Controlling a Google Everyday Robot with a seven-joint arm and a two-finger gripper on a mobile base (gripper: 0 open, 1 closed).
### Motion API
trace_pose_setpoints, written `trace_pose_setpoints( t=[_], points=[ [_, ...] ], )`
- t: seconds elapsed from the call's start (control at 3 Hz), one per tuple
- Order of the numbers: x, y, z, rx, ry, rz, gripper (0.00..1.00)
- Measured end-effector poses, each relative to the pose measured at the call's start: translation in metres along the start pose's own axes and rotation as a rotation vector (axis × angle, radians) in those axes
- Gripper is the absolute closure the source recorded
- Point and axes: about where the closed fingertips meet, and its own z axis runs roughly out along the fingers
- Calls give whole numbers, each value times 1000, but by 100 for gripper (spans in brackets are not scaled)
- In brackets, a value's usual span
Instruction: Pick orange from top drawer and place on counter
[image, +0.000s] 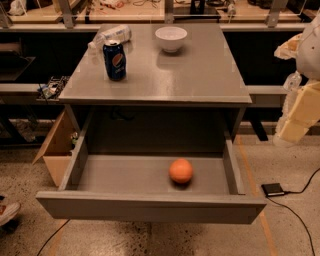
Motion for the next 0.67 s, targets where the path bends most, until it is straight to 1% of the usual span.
trace_pose_setpoints(
  t=[0.33, 0.67],
  points=[
    [0, 0, 0, 0, 0, 0, 0],
    [-4, 3, 28, -15, -2, 57, 0]
  ],
)
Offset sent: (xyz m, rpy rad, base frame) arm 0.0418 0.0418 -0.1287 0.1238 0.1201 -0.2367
